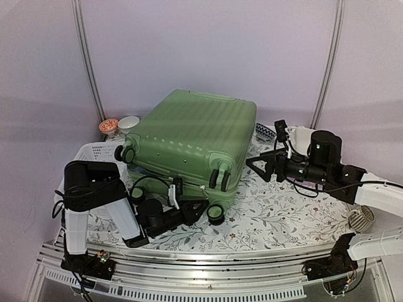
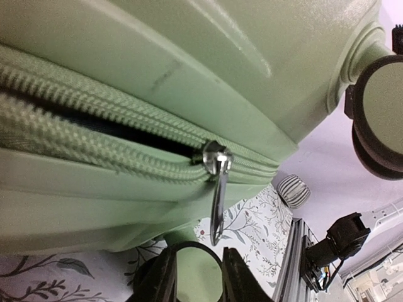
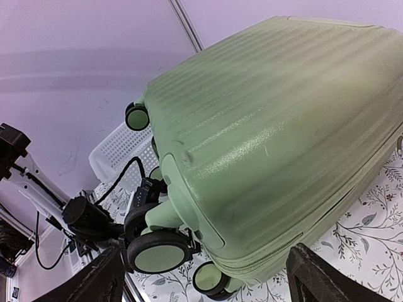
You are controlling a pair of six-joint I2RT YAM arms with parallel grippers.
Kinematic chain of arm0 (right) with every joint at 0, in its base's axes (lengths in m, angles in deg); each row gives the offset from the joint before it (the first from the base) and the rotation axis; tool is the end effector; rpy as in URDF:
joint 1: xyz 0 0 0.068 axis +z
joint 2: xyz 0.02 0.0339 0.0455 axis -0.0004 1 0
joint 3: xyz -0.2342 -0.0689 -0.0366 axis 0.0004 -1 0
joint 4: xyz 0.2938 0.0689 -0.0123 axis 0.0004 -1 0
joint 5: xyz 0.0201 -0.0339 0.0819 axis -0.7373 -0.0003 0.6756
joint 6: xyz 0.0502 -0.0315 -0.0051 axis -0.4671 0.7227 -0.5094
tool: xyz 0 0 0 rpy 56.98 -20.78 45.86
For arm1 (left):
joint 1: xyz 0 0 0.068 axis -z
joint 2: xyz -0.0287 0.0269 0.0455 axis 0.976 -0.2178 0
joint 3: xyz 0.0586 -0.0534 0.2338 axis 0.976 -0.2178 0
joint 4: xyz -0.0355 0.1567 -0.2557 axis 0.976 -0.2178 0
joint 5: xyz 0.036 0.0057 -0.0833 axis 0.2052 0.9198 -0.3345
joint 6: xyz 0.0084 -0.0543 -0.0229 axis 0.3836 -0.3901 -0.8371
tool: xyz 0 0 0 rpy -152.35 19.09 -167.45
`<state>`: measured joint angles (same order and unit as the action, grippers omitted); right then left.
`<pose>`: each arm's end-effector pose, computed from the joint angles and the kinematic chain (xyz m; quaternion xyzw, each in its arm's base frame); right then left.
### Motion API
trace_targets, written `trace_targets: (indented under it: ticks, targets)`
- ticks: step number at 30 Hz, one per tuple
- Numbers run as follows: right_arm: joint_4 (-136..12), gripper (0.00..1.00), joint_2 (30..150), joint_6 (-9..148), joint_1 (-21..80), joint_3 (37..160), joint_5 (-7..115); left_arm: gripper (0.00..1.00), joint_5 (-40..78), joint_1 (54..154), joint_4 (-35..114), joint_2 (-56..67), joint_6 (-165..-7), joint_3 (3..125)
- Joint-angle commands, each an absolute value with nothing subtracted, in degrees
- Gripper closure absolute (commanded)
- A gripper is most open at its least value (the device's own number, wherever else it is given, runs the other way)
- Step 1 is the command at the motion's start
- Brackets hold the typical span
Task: Open, take out, and arrange the luggage
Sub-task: Grab the zipper of the luggage.
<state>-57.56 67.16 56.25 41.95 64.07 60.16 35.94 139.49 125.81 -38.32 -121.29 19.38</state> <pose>0.2171 0.2093 0.2607 -0.2230 0.7488 0.3980 0.4808 0.1487 -0.2668 0.0268 0.0440 0.7219 -0.5288 0.4441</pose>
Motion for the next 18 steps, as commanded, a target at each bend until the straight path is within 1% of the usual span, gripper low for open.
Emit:
trace_targets:
  ticks: [1,3,6,7,10,18]
  targets:
    - [-57.8,0.09,66.4,56.7,41.7,63.1,60.3,0.72,34.6,139.1,140.3,-38.6,-121.0,19.7]
    - [-57.9,0.09,66.4,56.7,41.7,63.0,60.2,0.69,34.5,139.1,140.8,-38.2,-121.0,19.2]
    - [-57.7,0.09,66.6,56.6,41.7,62.7,60.1,0.61,34.6,139.1,141.3,-37.9,-121.2,18.6]
    - [-57.8,0.09,66.7,56.6,41.6,62.7,60.1,0.6,34.6,139.1,141.6,-37.9,-121.2,18.5]
    - [-57.8,0.09,67.0,56.6,41.7,62.7,60.3,0.59,34.7,139.1,141.7,-37.5,-121.3,18.4]
    - [-57.7,0.09,67.2,56.6,41.6,62.7,60.0,0.6,34.9,138.8,140.2,-35.3,-121.5,18.5]
